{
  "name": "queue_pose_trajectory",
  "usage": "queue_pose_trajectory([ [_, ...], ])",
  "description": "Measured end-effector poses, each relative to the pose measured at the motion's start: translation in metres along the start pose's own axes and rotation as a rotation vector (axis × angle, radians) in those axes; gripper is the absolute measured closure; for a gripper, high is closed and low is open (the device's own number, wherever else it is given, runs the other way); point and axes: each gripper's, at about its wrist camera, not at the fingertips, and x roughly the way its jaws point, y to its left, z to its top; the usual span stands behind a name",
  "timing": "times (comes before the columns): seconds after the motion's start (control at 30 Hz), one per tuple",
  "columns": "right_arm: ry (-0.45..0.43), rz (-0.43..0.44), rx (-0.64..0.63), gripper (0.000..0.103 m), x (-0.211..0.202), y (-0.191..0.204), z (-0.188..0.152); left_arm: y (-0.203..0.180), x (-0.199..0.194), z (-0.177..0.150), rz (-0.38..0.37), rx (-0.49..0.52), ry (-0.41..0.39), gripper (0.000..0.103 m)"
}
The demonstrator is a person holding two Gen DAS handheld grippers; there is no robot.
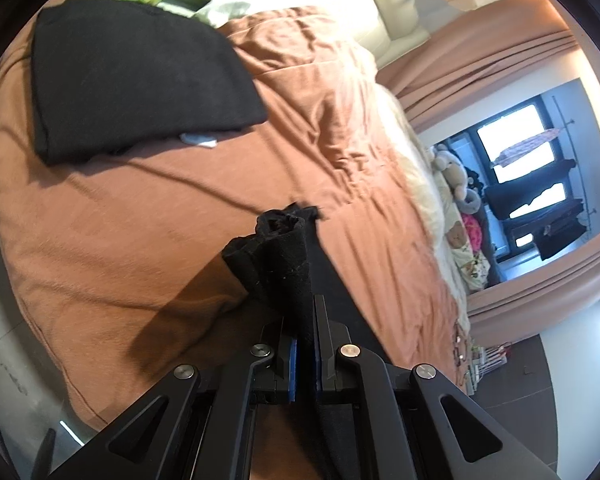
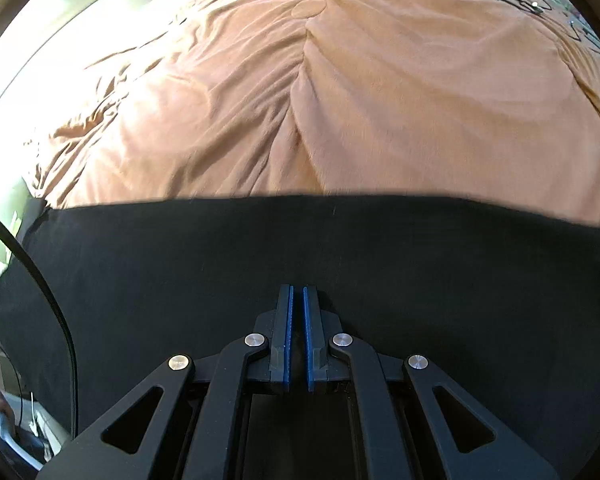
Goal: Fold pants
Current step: 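Lift the black trousers off the bed with both tools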
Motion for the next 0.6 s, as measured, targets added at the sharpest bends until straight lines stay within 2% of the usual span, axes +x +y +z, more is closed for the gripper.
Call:
queue_pose_trajectory([
  [0.3, 0.022, 0.046, -0.007, 0.101, -0.023, 0.000, -0.043, -0.050, -0.016, 0.003, -0.073, 0.040, -0.024, 0.098],
  [0.6, 0.047, 0.107, 0.006, 0.101, -0.041, 0.000, -0.091, -0.116, -0.038, 0.001, -0.138, 0.147, -0.026, 0.098],
])
